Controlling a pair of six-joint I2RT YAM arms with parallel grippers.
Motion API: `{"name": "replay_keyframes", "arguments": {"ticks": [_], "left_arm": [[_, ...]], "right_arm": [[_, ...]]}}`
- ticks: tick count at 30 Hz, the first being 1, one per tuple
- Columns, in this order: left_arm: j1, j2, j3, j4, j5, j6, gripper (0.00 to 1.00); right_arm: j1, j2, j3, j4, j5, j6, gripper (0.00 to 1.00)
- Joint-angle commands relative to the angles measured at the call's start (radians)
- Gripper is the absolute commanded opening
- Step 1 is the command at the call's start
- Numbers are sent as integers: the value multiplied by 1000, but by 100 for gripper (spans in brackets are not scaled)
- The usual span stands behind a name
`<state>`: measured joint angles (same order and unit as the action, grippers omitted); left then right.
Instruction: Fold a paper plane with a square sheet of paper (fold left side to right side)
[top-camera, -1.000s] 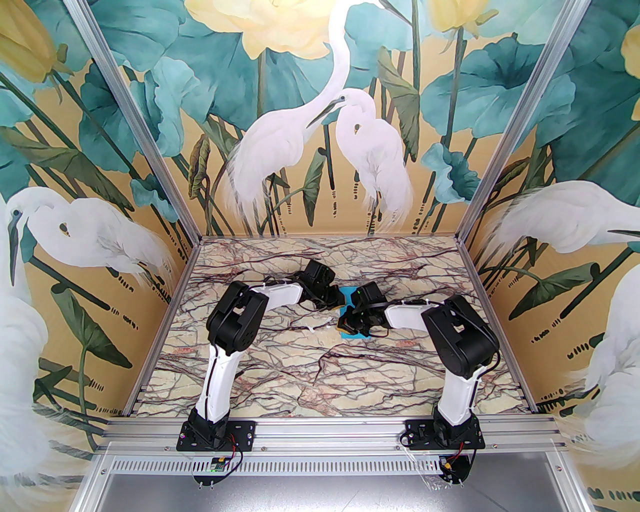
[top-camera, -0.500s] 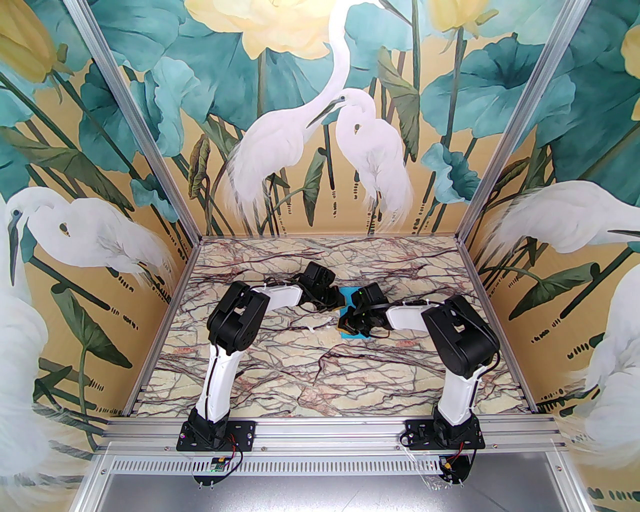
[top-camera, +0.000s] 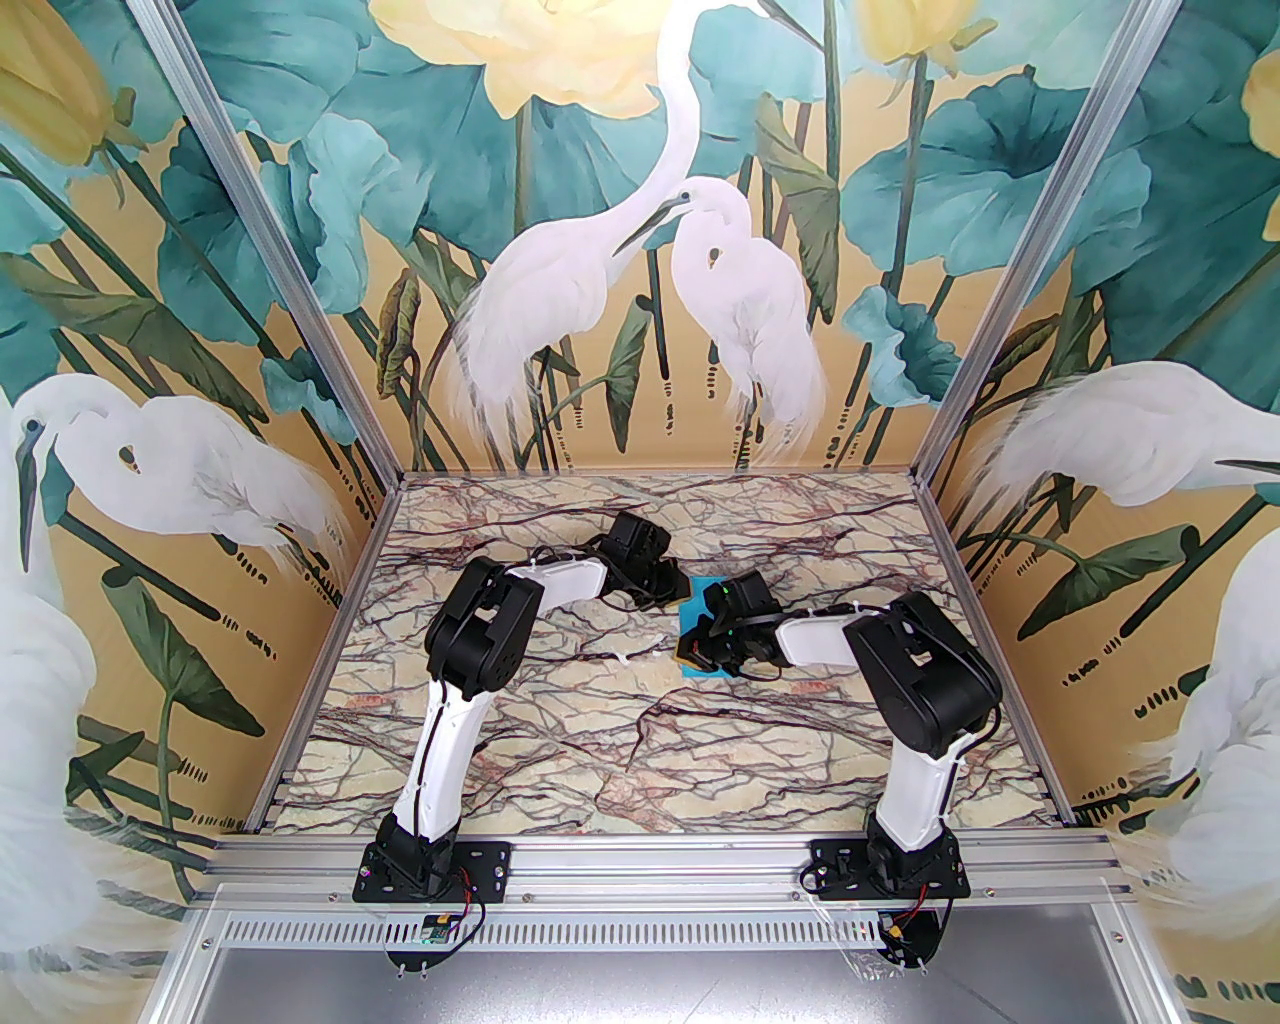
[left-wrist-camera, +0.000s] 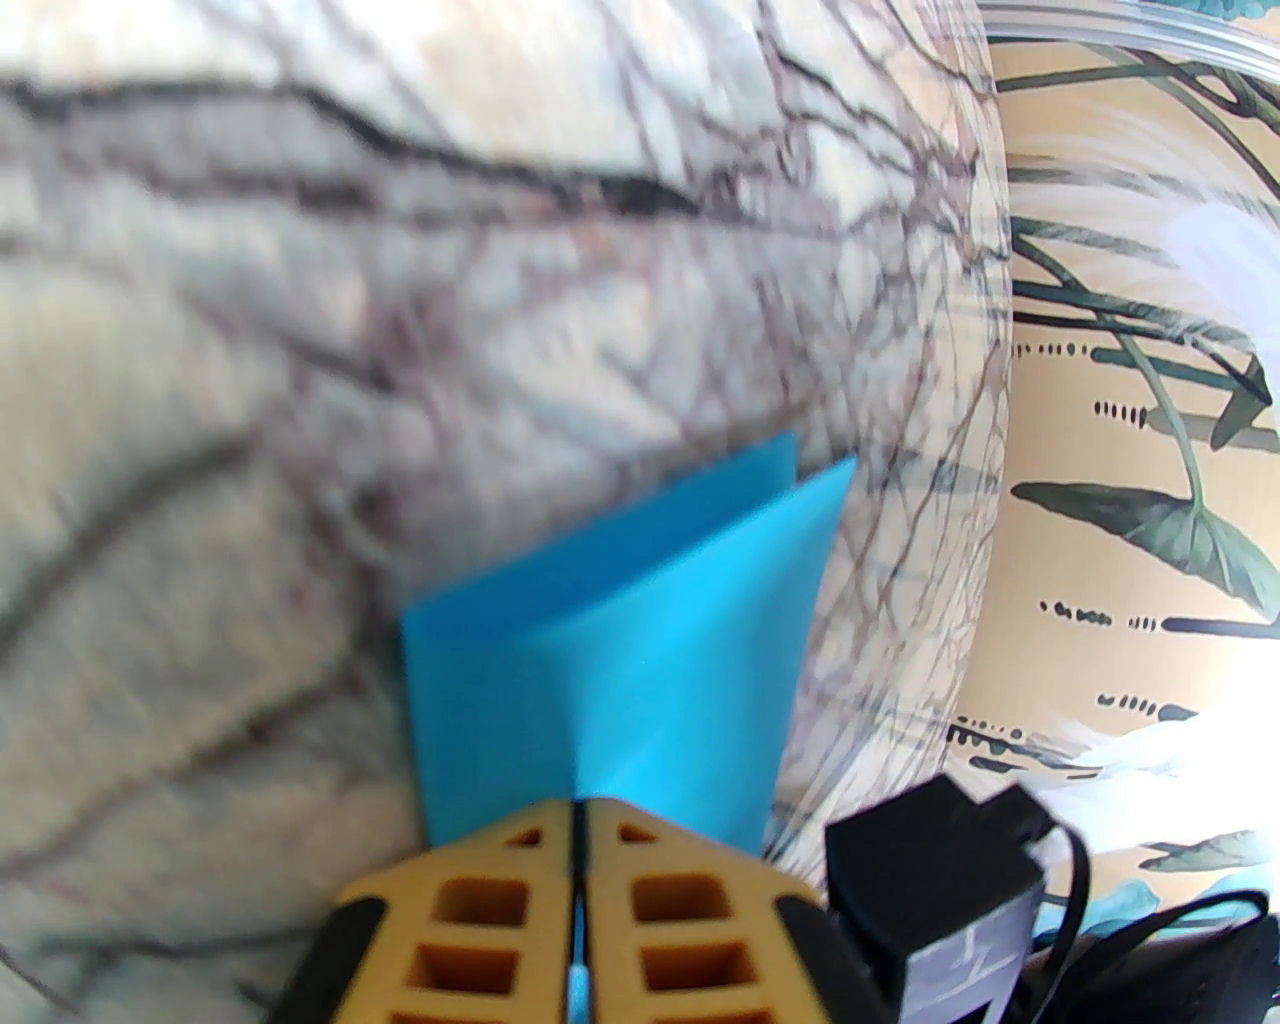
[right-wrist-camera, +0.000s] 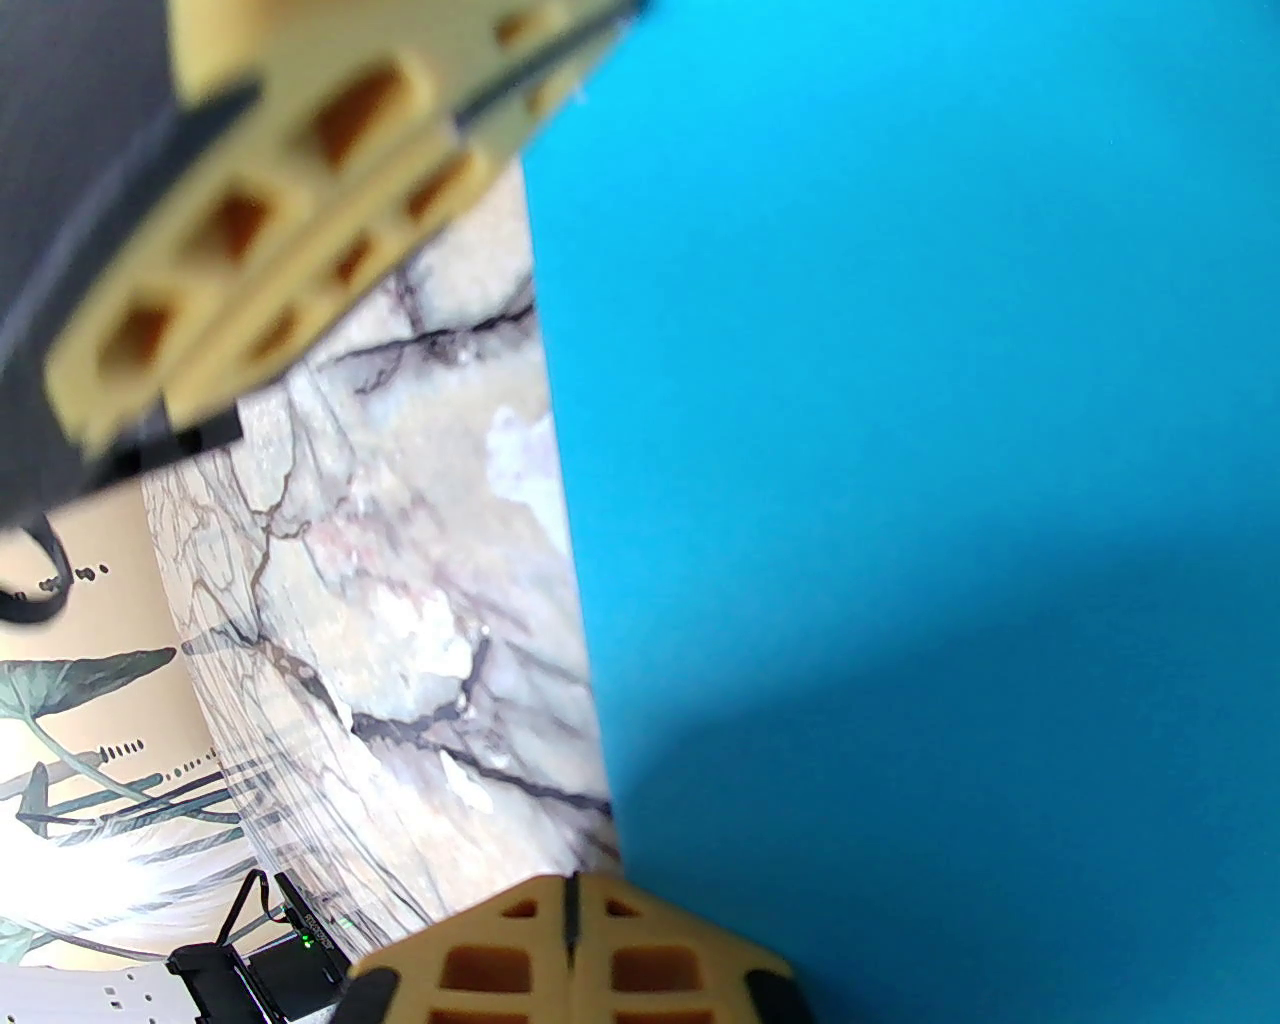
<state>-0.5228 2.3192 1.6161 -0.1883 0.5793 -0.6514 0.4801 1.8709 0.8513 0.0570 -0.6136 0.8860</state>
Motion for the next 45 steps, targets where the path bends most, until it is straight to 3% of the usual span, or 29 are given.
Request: {"name": "replay_keyframes", "arguments": {"ticks": [1, 22, 30, 34, 37, 45], "left_arm": [[32, 83, 34, -48, -70, 40, 10], [101, 175, 232, -182, -88, 53, 9], [100, 26, 214, -177, -63, 39, 13], [90, -67, 150, -182, -55, 39, 14], [68, -124, 82, -185, -53, 45, 14], [-37, -168, -50, -156, -54, 32, 14]], "right_arm": [[15, 26, -56, -158, 15, -7, 0], [14, 6, -44, -178, 16, -12, 0], [-10, -40, 73, -235, 42, -51, 0], [-24, -101, 148, -294, 80, -88, 22], [-43, -159, 158, -329, 110, -104, 30], [-120, -278, 42, -386, 159, -136, 32]]}}
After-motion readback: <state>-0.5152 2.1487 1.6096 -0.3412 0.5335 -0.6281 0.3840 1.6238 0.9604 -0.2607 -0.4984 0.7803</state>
